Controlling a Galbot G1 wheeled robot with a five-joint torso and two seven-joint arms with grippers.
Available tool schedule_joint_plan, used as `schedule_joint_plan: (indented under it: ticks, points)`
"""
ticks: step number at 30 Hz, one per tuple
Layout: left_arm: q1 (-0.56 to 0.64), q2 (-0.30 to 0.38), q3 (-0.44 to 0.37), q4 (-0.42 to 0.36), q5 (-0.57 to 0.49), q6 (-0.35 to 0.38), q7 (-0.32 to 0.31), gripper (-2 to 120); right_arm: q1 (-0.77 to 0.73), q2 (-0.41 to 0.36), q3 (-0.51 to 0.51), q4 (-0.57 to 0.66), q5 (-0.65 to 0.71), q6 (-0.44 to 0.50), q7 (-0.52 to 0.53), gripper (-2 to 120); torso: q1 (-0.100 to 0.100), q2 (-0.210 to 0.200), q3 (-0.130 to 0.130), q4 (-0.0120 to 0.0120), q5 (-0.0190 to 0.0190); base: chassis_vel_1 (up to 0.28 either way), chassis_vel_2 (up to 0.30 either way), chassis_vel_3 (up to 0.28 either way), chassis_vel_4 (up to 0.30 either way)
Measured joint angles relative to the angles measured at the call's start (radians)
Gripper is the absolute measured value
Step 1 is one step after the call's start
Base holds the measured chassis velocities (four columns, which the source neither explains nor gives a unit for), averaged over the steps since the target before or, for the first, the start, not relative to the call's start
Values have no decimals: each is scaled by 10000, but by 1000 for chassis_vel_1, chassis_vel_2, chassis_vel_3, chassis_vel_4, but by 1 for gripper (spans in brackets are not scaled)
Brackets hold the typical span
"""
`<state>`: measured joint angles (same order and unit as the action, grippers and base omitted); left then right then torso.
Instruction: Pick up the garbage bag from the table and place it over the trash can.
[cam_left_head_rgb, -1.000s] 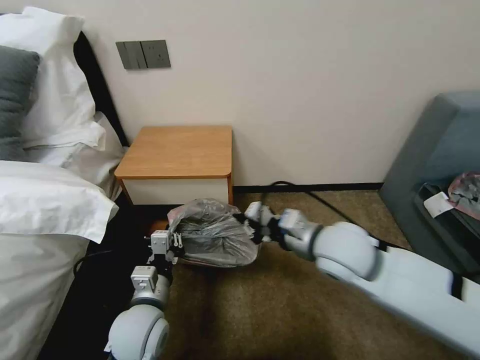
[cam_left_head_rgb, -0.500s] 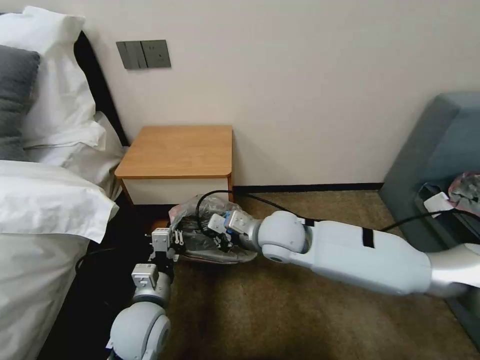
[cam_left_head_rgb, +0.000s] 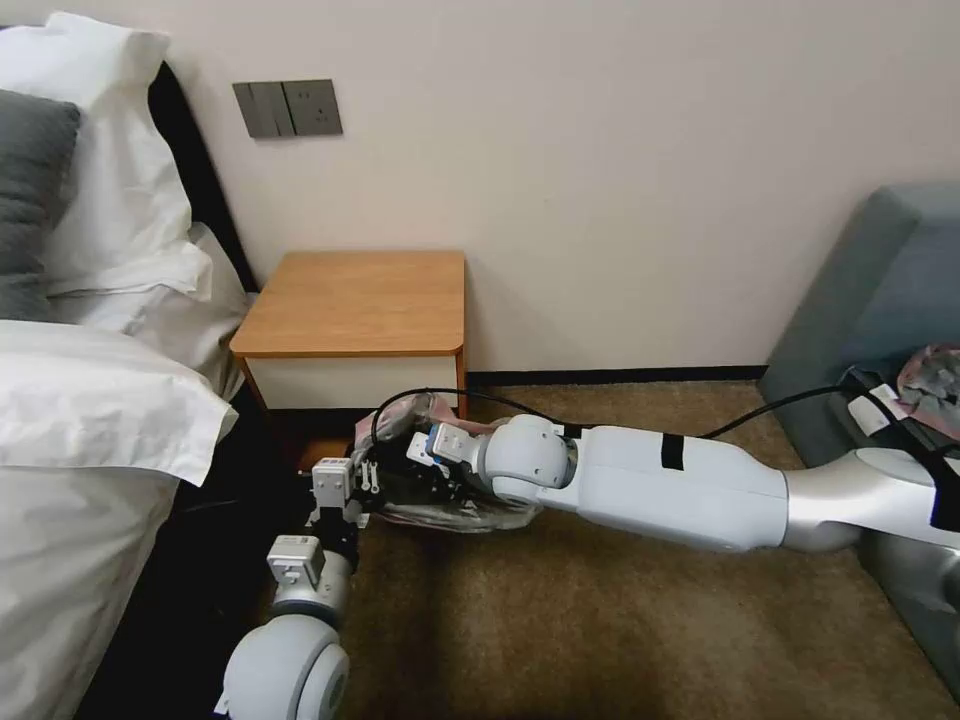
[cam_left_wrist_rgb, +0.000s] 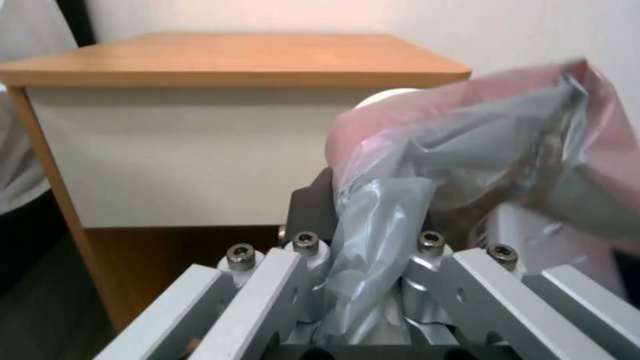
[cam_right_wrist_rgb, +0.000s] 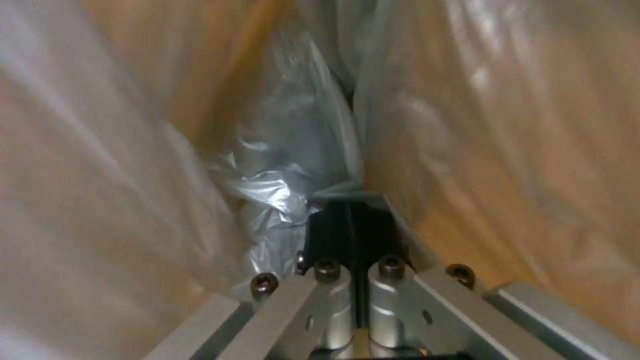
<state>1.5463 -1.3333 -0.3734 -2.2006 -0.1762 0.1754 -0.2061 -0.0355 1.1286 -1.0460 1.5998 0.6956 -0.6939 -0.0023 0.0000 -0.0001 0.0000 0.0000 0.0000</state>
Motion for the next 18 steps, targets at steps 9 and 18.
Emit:
schedule_joint_plan:
  ticks: [9,18]
  points:
    - [69,-41,148,-459,16,48,-1,9,-116,133,-5,-337,-273,98,-106,0,1,0,0,0,0,0,0,0,0]
    - [146,-56,92,-518,111,62,-6,9,-134,253,37,-537,-348,139,-116,0,0,0,0,1,1,0,0,0,0]
